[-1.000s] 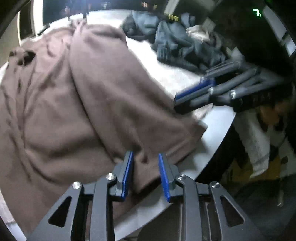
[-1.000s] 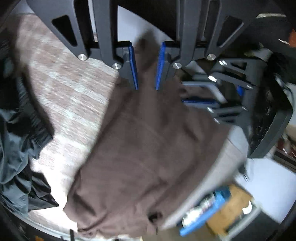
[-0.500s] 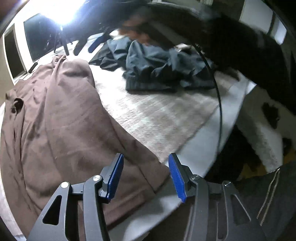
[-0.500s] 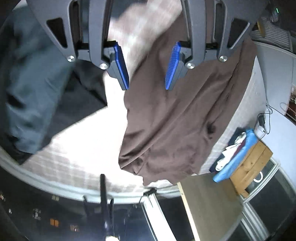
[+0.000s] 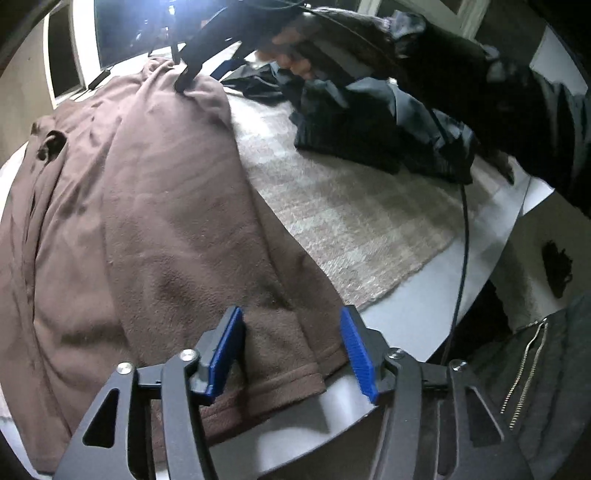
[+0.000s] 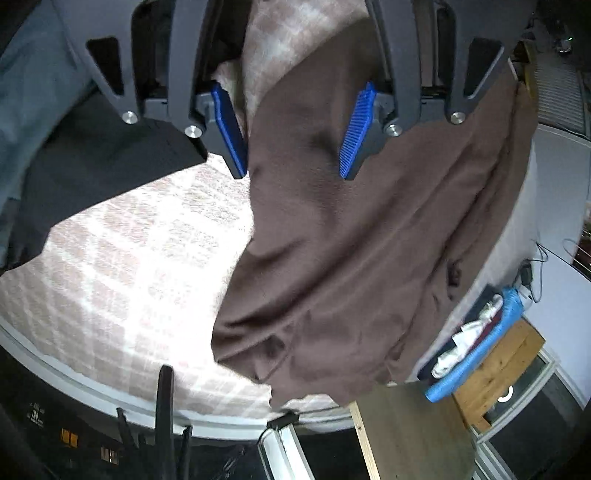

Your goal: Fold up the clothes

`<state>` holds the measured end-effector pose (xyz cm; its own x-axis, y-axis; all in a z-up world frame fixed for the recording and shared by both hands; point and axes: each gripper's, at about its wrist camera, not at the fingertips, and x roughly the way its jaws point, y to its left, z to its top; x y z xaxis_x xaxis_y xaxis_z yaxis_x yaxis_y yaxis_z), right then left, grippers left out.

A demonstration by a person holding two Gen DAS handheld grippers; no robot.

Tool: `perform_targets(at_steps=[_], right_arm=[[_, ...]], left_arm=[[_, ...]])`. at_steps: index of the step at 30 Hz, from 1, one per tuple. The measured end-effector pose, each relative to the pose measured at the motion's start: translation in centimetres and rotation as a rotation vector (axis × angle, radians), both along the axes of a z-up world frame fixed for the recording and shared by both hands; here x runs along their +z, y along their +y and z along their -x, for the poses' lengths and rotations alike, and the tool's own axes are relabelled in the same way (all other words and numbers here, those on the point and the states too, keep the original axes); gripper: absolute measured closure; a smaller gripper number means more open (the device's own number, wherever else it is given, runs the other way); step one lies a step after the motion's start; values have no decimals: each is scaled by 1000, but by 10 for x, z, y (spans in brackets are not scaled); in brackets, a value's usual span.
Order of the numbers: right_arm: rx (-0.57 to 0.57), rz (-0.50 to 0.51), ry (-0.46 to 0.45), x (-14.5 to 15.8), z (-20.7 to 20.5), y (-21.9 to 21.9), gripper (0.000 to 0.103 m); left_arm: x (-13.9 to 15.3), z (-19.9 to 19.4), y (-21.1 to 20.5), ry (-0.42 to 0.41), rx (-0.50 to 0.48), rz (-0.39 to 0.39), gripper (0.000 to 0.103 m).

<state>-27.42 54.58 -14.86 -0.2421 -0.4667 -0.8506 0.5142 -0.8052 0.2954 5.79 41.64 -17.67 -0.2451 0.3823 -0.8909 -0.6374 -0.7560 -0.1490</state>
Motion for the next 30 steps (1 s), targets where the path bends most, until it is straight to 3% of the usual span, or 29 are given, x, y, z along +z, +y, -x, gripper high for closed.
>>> perform_targets(at_steps=[3,4,5,6,7,10,12,14,18,20,21,22,24,30], right_arm=[[-7,37,11,-4,-2,-1,52],[0,48,8,-5,-2,-1,60],[6,59,6,-5,-2,-2,75],[13,71,3,-6,-3,-2,80],[17,80,-2,-5,-2,-2,84],[32,67,11,10,-5,-2,88],[32,67,43,23,-6,6,88],[23,51,34,21,-3,9,88],[14,21,5,9,2,1,87],[20,42,-9,10,3,0,84],[24,36,-13,10,4,-1,84],[28,29,-18,10,5,-2,83],[27,25,-30,9,7,-1,83],[-17,50,-66,2,13,10,75]], left_arm=[[-3,-6,10,56,-26,36,45],[-4,-7,13,74,-33,45,46],[-4,-7,12,90,-30,43,49],[-3,-6,11,101,-25,37,68],[-2,-1,7,78,-7,11,101],[5,15,-11,-52,48,-125,101],[19,15,-19,-74,45,-221,101],[24,11,-17,-48,13,-244,101],[6,15,-16,-50,55,-148,101],[10,10,-17,-5,54,-114,99],[12,7,-14,-6,33,-116,88],[14,4,-11,-6,13,-119,69],[17,-2,-5,-7,-27,-121,55],[4,-18,21,43,-127,-39,53]])
